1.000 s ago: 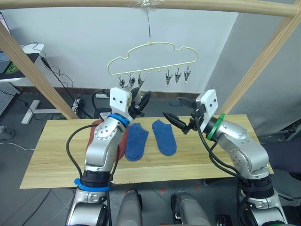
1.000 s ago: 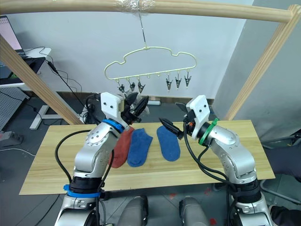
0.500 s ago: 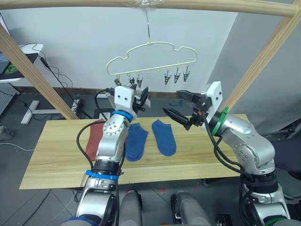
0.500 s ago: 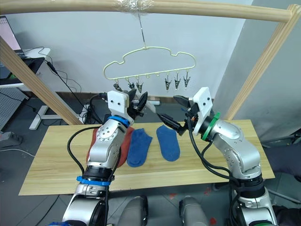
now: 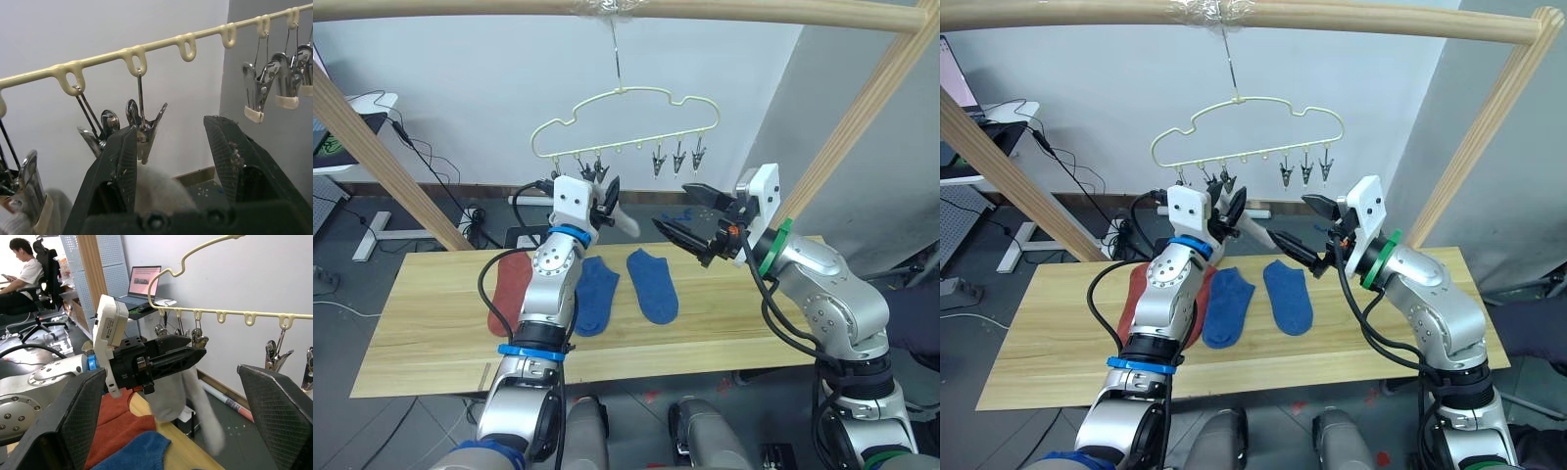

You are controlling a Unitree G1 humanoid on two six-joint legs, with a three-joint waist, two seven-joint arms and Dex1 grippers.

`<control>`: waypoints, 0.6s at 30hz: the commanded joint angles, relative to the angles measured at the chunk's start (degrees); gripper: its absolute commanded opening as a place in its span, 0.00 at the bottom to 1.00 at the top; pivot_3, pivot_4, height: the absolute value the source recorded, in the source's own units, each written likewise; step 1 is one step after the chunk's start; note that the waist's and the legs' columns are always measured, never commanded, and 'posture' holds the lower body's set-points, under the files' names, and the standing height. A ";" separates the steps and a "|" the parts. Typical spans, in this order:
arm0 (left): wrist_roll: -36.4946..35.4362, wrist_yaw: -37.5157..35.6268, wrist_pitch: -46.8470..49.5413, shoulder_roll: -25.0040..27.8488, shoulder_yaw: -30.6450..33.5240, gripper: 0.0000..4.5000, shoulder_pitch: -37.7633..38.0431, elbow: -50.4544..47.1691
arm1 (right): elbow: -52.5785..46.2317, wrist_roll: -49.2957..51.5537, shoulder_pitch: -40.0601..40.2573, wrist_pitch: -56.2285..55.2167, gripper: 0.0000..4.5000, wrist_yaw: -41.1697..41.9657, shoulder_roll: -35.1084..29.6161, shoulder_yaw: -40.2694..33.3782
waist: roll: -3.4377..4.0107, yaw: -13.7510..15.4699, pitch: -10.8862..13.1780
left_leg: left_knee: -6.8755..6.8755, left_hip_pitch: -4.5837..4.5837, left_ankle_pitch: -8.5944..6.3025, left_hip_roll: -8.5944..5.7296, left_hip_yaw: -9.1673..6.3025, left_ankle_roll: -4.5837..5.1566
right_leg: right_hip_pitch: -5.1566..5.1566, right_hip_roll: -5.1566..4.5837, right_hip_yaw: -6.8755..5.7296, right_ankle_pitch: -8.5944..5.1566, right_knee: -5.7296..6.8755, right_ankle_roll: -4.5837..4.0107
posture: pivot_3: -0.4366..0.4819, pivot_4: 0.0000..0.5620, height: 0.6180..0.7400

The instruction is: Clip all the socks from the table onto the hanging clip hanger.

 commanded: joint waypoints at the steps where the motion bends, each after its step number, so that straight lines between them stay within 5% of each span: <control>1: 0.53 -0.15 -1.62 0.00 0.24 0.53 -1.38 -0.73 | -3.09 1.17 -0.48 -0.45 1.00 -0.40 -0.19 -0.91 | 0.00 0.00 0.00 | 0.00 0.00 0.00 0.00 0.00 0.00 | 0.00 0.00 0.00 0.00 0.00 0.00 | 0.42 0.33 1.00; 18: 1.44 0.42 -3.96 0.16 0.95 0.53 -4.33 3.97 | -3.07 1.47 -0.59 -0.46 1.00 -0.98 -0.45 -0.86 | 0.00 -0.04 0.00 | 0.02 0.00 0.00 0.00 0.00 0.00 | 0.00 0.00 0.00 0.01 0.02 0.01 | 0.41 0.32 1.00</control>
